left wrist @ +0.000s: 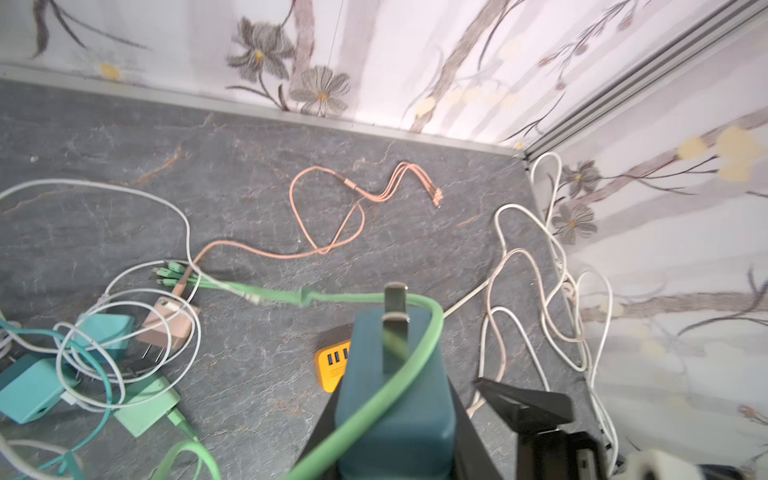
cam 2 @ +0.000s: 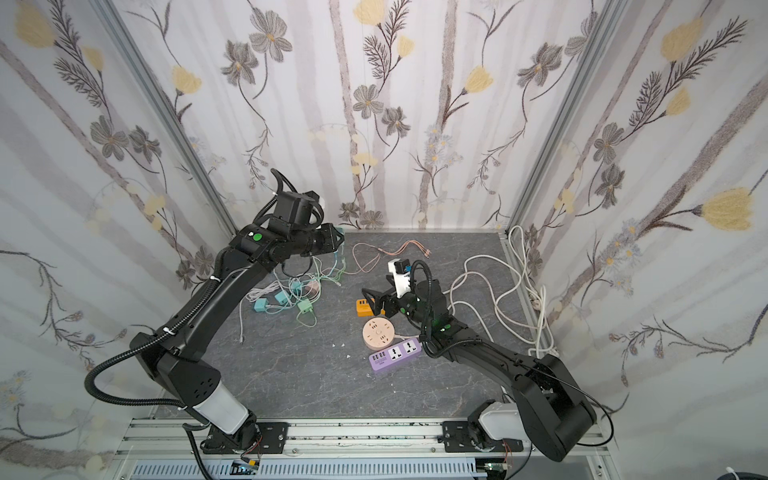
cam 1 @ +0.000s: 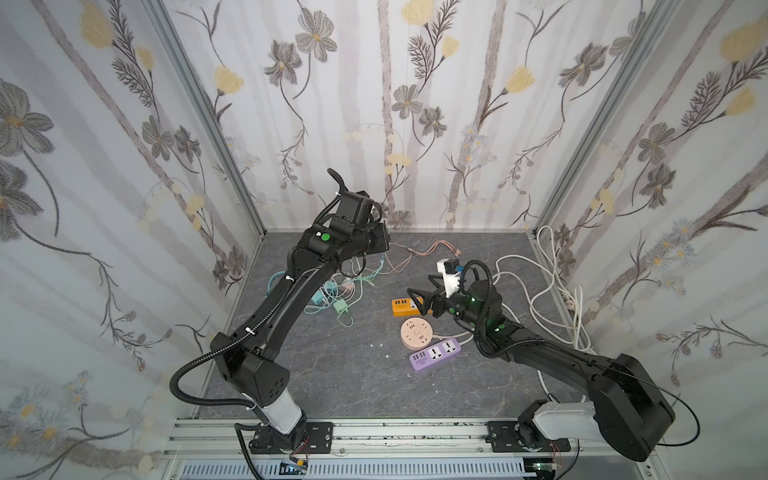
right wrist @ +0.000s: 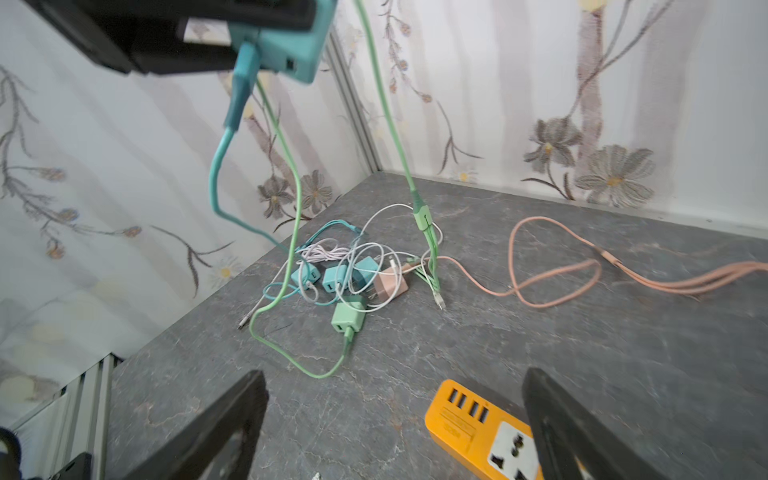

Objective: Insert the plug

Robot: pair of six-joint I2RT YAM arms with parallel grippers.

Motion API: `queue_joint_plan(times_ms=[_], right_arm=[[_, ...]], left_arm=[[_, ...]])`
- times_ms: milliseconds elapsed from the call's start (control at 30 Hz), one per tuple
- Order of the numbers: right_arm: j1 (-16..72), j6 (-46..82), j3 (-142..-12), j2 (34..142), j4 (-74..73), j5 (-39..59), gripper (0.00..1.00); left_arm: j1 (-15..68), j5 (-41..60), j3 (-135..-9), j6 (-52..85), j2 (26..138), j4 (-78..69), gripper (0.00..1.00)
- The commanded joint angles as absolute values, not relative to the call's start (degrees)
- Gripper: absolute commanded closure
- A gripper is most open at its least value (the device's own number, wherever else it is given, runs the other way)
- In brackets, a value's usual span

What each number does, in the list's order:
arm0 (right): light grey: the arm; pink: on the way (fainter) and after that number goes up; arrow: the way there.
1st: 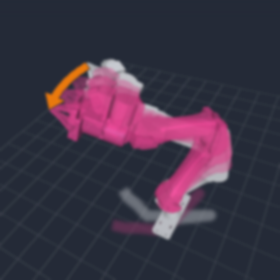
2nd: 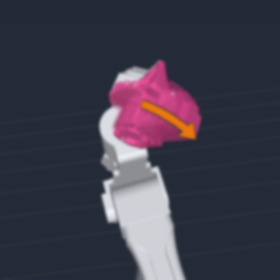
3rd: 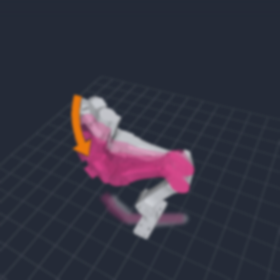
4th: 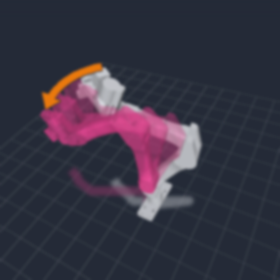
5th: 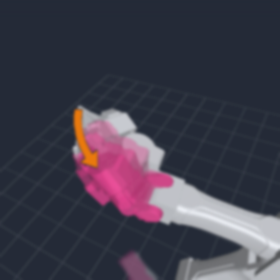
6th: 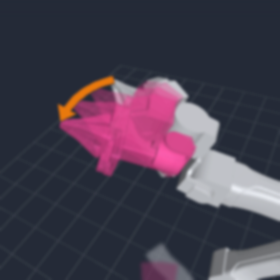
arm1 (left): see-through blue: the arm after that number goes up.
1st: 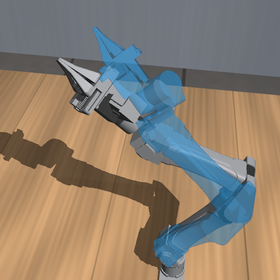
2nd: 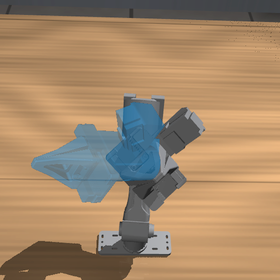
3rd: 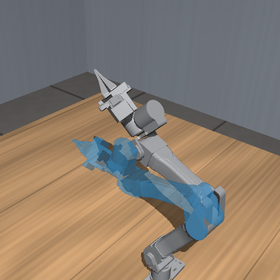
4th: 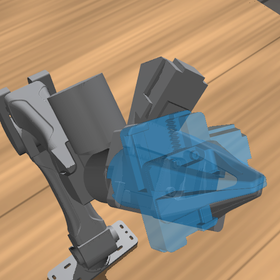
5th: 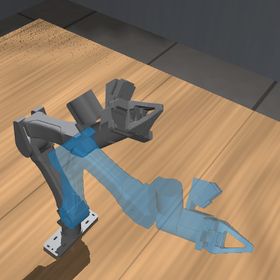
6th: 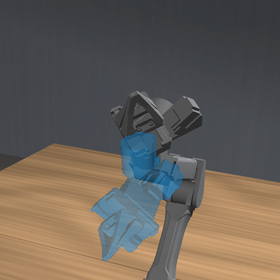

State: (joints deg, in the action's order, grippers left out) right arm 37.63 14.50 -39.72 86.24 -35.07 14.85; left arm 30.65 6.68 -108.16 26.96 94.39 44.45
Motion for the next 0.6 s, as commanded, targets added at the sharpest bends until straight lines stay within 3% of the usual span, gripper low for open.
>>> queue_joint_plan(times_ms=[0,333,500,567], right_arm=[[39.9,9.32,-42.95,89.67,-40.84,16.06,0.04],[42.36,12.3,-48.15,96.69,-43.15,16.37,0.04],[42.15,11.19,-49.41,98.05,-39.35,7.67,0.04],[41.67,7.93,-50.96,98.98,-36.03,8.74,0.04]], left_arm=[[30.6,4.79,-110.72,24.93,93.69,45.51,1.0],[29.19,1.97,-99.6,24.66,90.06,45.19,1.0],[26.21,12.57,-90.91,19.87,86.87,45.68,1.0],[26.06,14.23,-87.49,18.11,84.96,45.87,1.0]])
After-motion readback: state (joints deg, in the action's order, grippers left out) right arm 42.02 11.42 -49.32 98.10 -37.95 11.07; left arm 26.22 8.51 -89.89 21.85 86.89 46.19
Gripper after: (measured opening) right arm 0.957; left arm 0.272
